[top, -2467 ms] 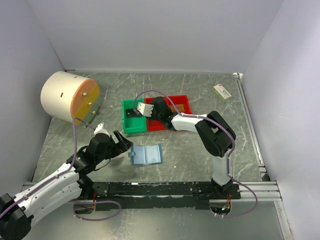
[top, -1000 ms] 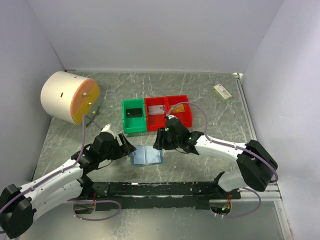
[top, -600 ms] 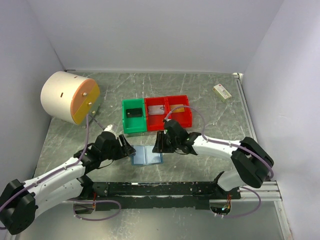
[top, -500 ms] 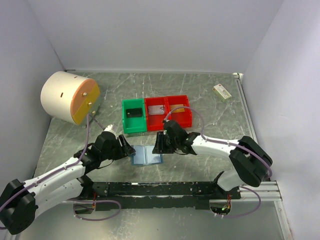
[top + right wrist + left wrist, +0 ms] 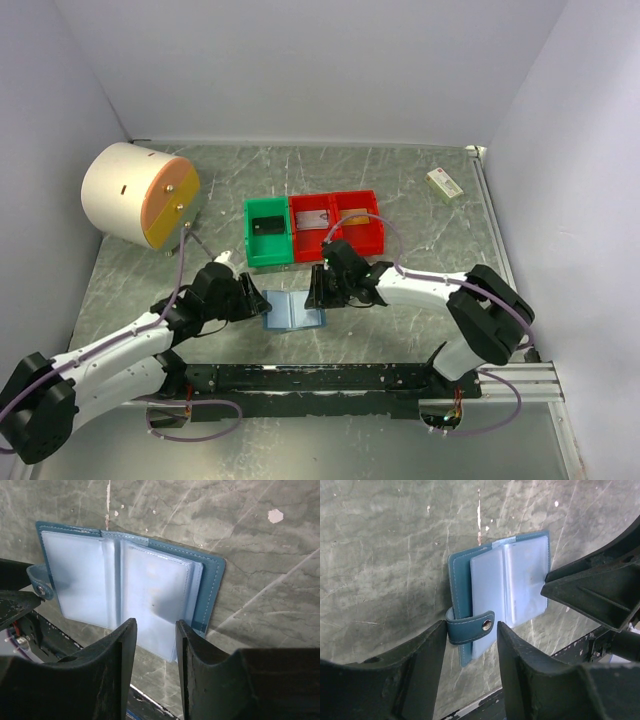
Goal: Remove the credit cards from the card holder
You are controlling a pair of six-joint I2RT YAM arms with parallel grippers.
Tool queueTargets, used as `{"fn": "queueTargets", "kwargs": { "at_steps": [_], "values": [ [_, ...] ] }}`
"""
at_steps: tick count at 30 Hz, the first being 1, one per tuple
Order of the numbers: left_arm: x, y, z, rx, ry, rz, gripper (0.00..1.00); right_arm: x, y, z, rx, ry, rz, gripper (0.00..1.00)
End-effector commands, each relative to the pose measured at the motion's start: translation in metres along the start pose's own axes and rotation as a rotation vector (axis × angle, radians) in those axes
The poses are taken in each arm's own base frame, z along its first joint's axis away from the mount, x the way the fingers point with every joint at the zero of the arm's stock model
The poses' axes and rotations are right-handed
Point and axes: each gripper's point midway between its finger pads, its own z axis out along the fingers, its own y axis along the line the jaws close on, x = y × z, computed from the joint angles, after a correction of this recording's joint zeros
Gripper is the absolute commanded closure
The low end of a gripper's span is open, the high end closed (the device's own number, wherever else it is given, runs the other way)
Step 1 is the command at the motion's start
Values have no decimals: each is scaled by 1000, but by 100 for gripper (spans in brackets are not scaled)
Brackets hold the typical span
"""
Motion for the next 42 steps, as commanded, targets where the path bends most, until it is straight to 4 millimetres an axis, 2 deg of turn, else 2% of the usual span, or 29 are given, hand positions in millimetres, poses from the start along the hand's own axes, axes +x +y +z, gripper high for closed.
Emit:
{"fn": "queueTargets", "kwargs": {
  "at_steps": [1,7,12,24,29,37,42],
  "values": [
    [7,-3,4,28,45,36,46,-2,1,3,11,11,-11,63],
    [11,9,9,-36,77,53,59,-2,6,5,-16,14,-14,64],
    [13,14,11,-60,86,62,63,-10,20,7,-53,27,-50,69],
    [12,12,14,-61,89,79,66,-10,38,9,-135,60,-75,67],
    [12,12,15,-59,90,78,67,-9,63,11,-267,94,-82,65],
    [10,13,14,-59,68,58,67,-19,101,14,-437,118,-94,62],
    [7,16,11,-69,44,44,67,-8,119,11,-551,187,-110,60]
  ]
}}
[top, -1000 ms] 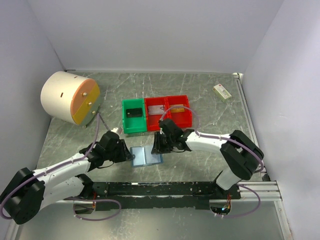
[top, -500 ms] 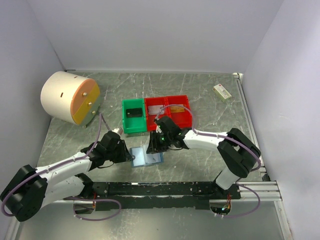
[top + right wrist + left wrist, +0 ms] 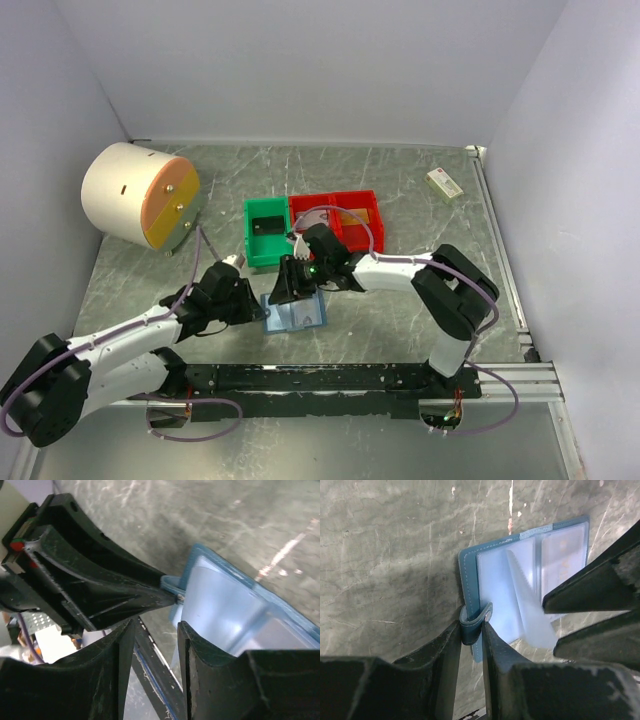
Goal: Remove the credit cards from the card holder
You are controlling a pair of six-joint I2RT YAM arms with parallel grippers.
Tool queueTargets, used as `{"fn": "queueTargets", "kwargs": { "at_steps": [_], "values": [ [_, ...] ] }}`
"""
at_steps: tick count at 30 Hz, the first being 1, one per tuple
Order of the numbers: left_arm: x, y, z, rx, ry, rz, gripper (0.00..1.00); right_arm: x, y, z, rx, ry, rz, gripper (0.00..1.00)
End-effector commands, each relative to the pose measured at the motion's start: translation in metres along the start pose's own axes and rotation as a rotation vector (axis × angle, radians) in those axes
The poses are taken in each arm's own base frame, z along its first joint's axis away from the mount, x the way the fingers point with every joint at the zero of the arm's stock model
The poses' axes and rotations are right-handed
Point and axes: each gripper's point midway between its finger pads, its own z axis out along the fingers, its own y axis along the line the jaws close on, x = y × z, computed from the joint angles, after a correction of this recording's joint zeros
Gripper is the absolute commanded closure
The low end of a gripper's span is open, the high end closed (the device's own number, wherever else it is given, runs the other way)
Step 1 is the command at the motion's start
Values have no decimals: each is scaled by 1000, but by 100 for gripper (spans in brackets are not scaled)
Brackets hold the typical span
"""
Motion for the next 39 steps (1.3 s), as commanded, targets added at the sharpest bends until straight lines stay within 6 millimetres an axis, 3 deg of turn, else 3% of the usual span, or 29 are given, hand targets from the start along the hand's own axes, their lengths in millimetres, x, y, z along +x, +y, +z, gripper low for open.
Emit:
{"fn": "queueTargets", "kwargs": {
  "at_steps": [1,10,17,21,23,26,28,32,39],
  "values": [
    [-12,-6,-3,13,-54,-14,67,3,34,6,-166,61,-38,59],
    [-14,-2,-8,-1,-83,-45,67,14,46,10,-211,109,-56,58],
    [-20,-4,-15,7,-117,-60,62,-9,53,-22,-85,-25,-200,57],
    [-22,-6,-17,22,-133,-61,61,-26,34,-50,84,-162,-244,57],
    [-22,-7,-17,25,-132,-61,61,-30,9,-64,220,-226,-195,57],
    [-24,-10,-17,33,-135,-56,57,-19,-41,-76,385,-205,-65,56],
    [-27,-12,-18,39,-143,-56,49,-7,-57,-72,382,-152,6,56],
    [-29,-14,-21,53,-166,-67,42,5,-57,-58,294,-114,50,56],
    [-30,-21,-22,86,-164,-32,36,8,-60,-48,274,-95,74,58]
  ]
}}
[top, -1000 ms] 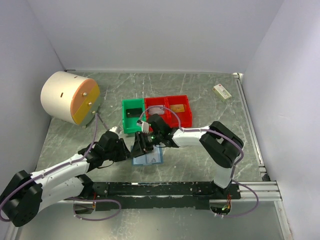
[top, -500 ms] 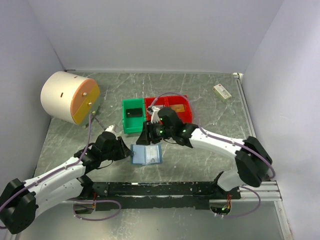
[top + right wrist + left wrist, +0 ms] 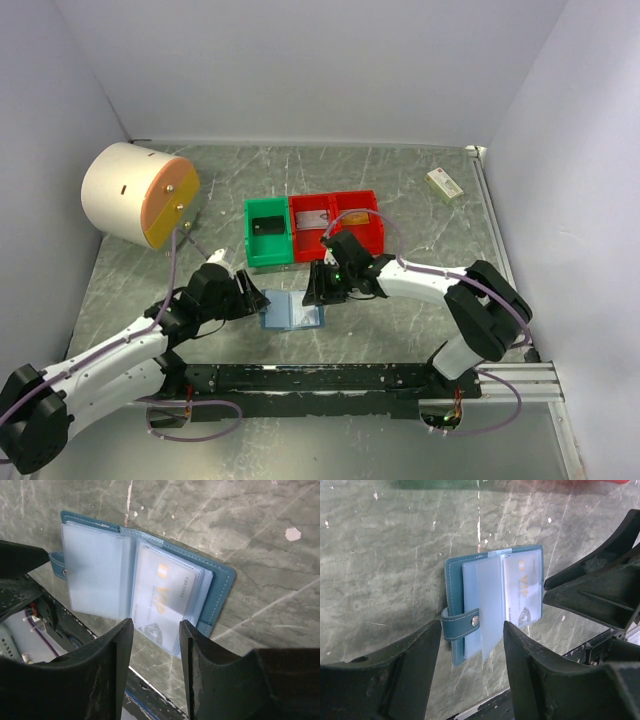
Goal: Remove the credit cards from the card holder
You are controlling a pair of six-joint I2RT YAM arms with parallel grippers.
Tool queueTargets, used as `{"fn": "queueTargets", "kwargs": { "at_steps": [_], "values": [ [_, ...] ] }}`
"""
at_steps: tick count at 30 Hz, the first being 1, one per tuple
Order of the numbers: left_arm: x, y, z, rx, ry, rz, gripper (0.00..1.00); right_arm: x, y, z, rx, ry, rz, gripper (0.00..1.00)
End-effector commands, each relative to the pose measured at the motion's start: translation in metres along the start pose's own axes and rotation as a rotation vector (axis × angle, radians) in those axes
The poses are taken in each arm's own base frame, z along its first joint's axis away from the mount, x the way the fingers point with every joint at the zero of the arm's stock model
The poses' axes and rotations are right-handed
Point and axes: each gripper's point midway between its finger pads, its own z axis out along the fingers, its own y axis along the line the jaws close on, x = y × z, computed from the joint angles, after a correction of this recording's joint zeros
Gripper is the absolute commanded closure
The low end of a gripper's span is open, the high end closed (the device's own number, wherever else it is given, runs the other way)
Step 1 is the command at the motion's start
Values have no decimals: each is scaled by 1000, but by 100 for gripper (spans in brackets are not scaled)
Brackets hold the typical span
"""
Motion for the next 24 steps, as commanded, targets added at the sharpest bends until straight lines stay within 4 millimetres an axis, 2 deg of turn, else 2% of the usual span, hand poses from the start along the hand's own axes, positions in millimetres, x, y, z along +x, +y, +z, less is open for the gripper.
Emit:
{"fn": "queueTargets", "kwargs": {
  "at_steps": [1,8,13,19,24],
  "values": [
    [0,-1,3,7,7,37,35,-6,10,3,-42,-10,8,58],
    [9,6,14,-38,71,73,36,-2,2,9,-8,12,30,59],
    [14,10,17,-52,94,82,51,3,-3,15,3,30,49,60],
    [18,10,18,-43,109,86,64,-8,22,13,-106,0,28,61],
    [21,8,18,-29,112,80,68,-16,40,9,-169,-5,7,62]
  ]
}}
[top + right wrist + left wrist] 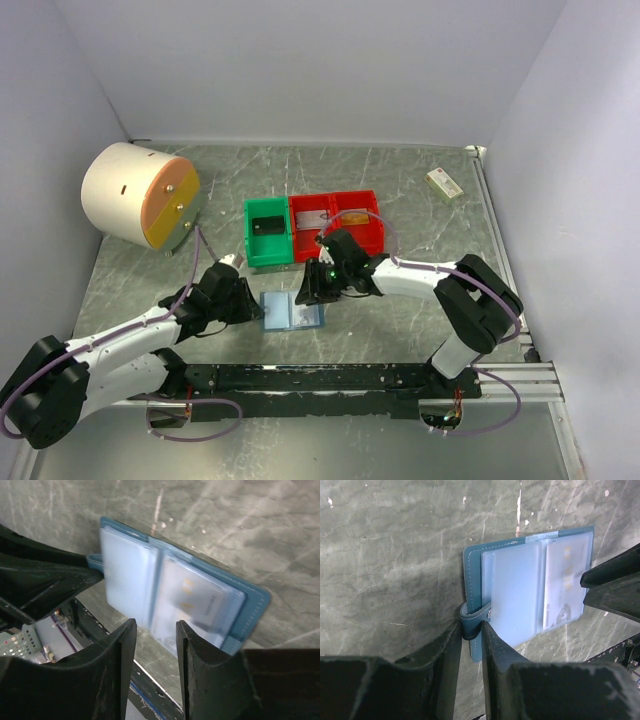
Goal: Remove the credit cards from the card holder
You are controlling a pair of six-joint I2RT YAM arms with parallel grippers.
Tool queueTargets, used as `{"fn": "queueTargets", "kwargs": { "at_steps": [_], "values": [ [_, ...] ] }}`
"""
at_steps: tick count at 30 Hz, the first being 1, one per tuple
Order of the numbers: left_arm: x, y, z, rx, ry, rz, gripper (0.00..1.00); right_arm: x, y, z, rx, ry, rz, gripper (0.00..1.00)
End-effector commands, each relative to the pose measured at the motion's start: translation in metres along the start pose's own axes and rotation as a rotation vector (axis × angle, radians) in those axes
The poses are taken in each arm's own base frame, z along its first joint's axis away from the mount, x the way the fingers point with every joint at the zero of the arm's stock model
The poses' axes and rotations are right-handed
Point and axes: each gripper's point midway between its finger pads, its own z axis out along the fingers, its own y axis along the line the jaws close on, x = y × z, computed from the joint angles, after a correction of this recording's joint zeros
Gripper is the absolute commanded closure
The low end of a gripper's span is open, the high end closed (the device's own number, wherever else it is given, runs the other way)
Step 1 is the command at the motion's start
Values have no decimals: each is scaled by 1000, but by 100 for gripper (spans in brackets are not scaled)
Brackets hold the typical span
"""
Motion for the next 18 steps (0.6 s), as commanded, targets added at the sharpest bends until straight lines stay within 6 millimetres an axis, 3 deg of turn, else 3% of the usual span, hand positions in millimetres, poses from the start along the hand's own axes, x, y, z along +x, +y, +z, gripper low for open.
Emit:
{"fn": "queueTargets", "kwargs": {
  "at_steps": [1,4,10,18],
  "values": [
    [-7,-18,-1,70,-16,14,68,-12,27,-1,-95,-19,-30,62],
    [-5,-16,-1,59,-15,6,69,-10,24,0,-81,-7,-25,62],
    [-5,-14,-2,45,-23,-8,70,-13,-9,-14,116,-76,-27,59],
    [-5,-14,-2,46,-25,-12,70,-1,-20,-8,127,-42,0,59]
  ]
}}
